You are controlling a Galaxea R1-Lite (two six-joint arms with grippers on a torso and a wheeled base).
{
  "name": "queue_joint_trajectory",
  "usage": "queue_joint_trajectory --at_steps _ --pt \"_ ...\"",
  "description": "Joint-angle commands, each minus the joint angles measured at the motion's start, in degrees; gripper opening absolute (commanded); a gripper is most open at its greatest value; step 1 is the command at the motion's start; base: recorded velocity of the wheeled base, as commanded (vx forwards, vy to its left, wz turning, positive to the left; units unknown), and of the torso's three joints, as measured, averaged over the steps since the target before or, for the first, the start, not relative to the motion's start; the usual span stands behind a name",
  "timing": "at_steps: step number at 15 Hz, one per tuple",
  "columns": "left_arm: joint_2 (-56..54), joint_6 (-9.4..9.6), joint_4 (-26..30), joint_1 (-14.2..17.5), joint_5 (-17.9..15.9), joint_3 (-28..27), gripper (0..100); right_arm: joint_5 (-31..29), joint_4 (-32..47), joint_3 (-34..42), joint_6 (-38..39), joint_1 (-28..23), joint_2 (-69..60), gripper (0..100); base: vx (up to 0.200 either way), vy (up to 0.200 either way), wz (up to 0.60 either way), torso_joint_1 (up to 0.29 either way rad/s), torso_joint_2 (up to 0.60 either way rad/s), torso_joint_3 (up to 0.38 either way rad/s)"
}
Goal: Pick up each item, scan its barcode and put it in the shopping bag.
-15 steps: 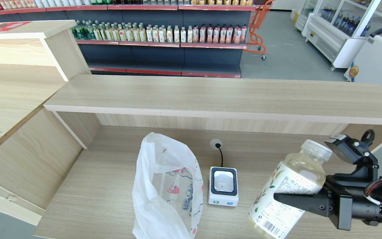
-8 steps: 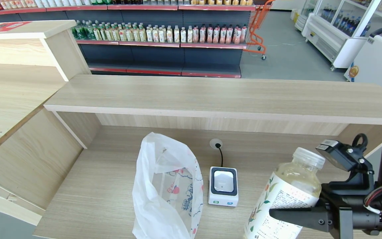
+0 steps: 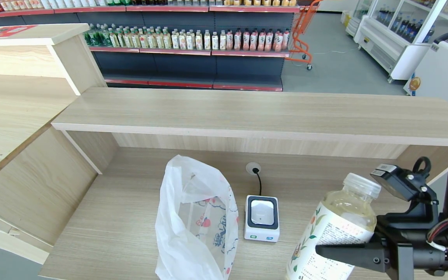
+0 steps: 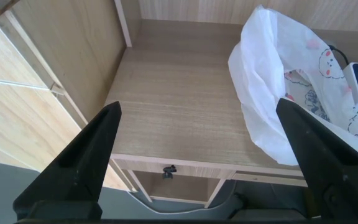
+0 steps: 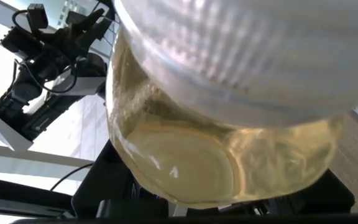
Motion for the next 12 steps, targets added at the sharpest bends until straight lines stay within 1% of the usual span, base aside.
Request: queue_joint_trajectory --at_steps 1,4,5,6,7,10,11,12 --pt "0.09 0.00 0.00 0.00 0.01 0.00 100 0.02 -0.03 0.03 -0.01 0.03 -0.16 0 0.000 0.000 0.00 0.000 0.00 0.000" --pt "0.09 0.00 0.00 -0.09 0.01 0.00 100 0.02 -0.12 0.12 -0.45 -0.32 -0.34 0 0.000 0.000 0.00 0.000 0.00 0.000" --pt "0.09 0.00 0.00 0.00 0.01 0.00 100 -0.07 -0.21 0.12 -3.17 -1.20 -0.43 0 0.000 0.000 0.00 0.000 0.00 0.000" --pt "0.09 0.00 0.00 0.00 0.01 0.00 100 -0.07 -0.12 0.29 -7.92 -3.75 -0.16 0 0.000 0.000 0.00 0.000 0.00 0.000" --pt "0.09 0.00 0.00 0.00 0.01 0.00 100 -0.07 -0.03 0.47 -14.42 -7.09 0.54 0 0.000 0.000 0.00 0.000 0.00 0.000" --pt "0.09 0.00 0.00 0.00 0.01 0.00 100 -0.77 -0.03 1.00 -38.33 -18.87 4.58 0 0.000 0.000 0.00 0.000 0.00 0.000" --pt "0.09 0.00 0.00 0.00 0.01 0.00 100 -5.26 -0.12 1.00 -47.82 -21.33 4.76 0 0.000 0.000 0.00 0.000 0.00 0.000" --pt "0.09 0.00 0.00 0.00 0.01 0.00 100 -6.75 -0.47 1.00 -50.37 -21.33 4.58 0 0.000 0.000 0.00 0.000 0.00 0.000"
